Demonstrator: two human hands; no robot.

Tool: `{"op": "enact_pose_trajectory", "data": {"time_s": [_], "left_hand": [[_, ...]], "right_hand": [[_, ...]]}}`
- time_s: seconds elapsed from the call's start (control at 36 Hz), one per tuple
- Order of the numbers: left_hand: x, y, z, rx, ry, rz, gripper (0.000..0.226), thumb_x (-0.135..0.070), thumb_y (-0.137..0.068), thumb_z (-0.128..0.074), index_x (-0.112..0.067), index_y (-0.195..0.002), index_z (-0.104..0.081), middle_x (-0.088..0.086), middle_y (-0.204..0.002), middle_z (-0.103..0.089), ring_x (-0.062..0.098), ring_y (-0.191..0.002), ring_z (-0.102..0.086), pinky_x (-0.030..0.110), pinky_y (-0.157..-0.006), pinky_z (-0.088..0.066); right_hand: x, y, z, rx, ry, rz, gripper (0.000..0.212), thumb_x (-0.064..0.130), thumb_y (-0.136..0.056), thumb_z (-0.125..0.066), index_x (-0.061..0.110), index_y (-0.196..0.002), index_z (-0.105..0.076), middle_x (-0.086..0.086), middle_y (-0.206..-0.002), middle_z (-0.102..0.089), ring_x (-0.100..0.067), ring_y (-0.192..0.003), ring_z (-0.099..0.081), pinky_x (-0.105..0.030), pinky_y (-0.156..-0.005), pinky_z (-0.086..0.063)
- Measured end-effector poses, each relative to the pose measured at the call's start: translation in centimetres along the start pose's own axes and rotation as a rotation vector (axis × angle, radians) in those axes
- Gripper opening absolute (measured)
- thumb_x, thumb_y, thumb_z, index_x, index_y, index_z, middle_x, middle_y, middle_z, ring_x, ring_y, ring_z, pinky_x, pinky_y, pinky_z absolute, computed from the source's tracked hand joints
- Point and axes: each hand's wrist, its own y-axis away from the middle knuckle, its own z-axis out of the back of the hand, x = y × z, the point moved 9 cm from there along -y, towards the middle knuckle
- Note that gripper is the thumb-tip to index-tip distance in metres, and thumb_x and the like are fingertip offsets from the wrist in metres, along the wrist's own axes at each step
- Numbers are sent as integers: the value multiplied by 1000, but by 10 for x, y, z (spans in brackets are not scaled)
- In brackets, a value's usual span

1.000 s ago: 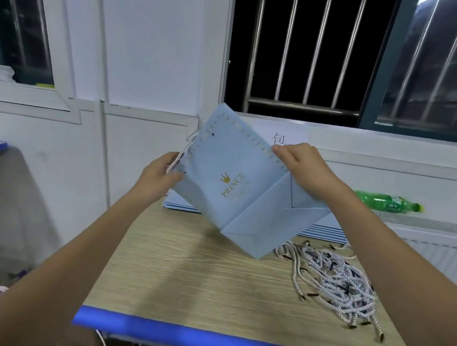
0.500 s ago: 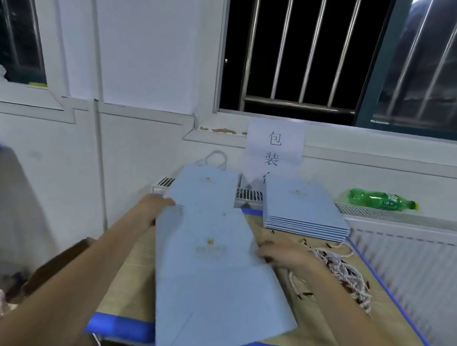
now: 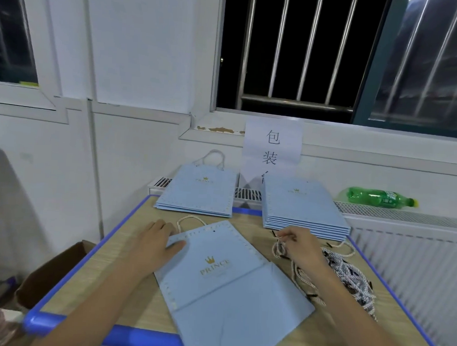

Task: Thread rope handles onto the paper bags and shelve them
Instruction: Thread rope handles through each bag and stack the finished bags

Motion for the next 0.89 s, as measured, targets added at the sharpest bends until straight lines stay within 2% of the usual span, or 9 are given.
{"op": "enact_pose_trajectory", "data": {"time_s": [0.08,0.14,0.22,0.33,0.44,0.5,0.61,0.72,0.89], "left_hand": [[-1,2,1,60,30,33,36,-45,-89,-50,-15,-105,-62,-7,-85,-43,15,-75,-46,27,-64,-31],[-4,2,1,71,39,43,22,-32,-93,-54,-19,-109,-61,-7,-89,-44,13,-76,-47,24,-61,-30],[-7,2,-1,107,80,52,18,-30,-91,-56,-21,-107,-59,-9,-88,-43,14,-79,-49,25,-63,-31],[-8,4,-7,173,199,76,9,-26,-89,-59,-26,-96,-53,-10,-90,-50,16,-87,-55,27,-70,-39],[-11,7,-10,199,252,81,12,-28,-87,-64,-31,-86,-53,-7,-81,-56,11,-73,-52,27,-64,-39],[-12,7,-10,211,278,84,18,-29,-86,-66,-33,-80,-50,-7,-70,-52,8,-63,-46,25,-57,-33],[-14,8,-10,224,281,95,16,-32,-84,-68,-28,-81,-53,-9,-64,-46,7,-58,-42,23,-55,-30],[-13,9,-9,234,287,127,17,-33,-83,-69,-27,-80,-53,-10,-66,-46,6,-61,-43,21,-56,-31],[-12,9,-9,251,274,151,18,-36,-83,-68,-30,-78,-51,-11,-66,-48,5,-61,-44,20,-56,-31]], "right_hand": [[-1,0,-17,110,151,37,15,8,-92,-54,11,-88,-68,-1,-84,-65,-13,-78,-58,-5,-57,-38],[-2,-2,-23,119,188,41,9,9,-89,-57,11,-87,-65,-3,-85,-65,-16,-82,-60,-12,-64,-43],[-1,-1,-21,104,233,15,8,9,-88,-57,10,-95,-61,-1,-84,-58,-13,-79,-53,-12,-58,-38],[-5,-5,-20,97,309,-29,16,7,-86,-53,20,-93,-61,3,-82,-61,-18,-88,-59,-26,-72,-46],[-7,-13,-6,10,3,-90,20,2,-85,-59,16,-99,-62,6,-75,-60,-11,-74,-56,-19,-60,-41],[-1,-16,5,-29,-200,-86,23,-1,-86,-59,7,-106,-64,0,-77,-59,-17,-76,-57,-21,-66,-44],[27,-17,24,11,-479,-30,22,-6,-93,-48,4,-109,-60,-9,-85,-56,-18,-67,-61,-14,-54,-52],[67,-19,53,-48,-561,112,18,-7,-92,-52,1,-104,-62,-11,-85,-59,-15,-65,-63,-16,-62,-55],[129,-23,99,-161,-780,331,21,-8,-88,-55,12,-88,-62,-12,-88,-62,-17,-75,-67,-24,-77,-54]]}}
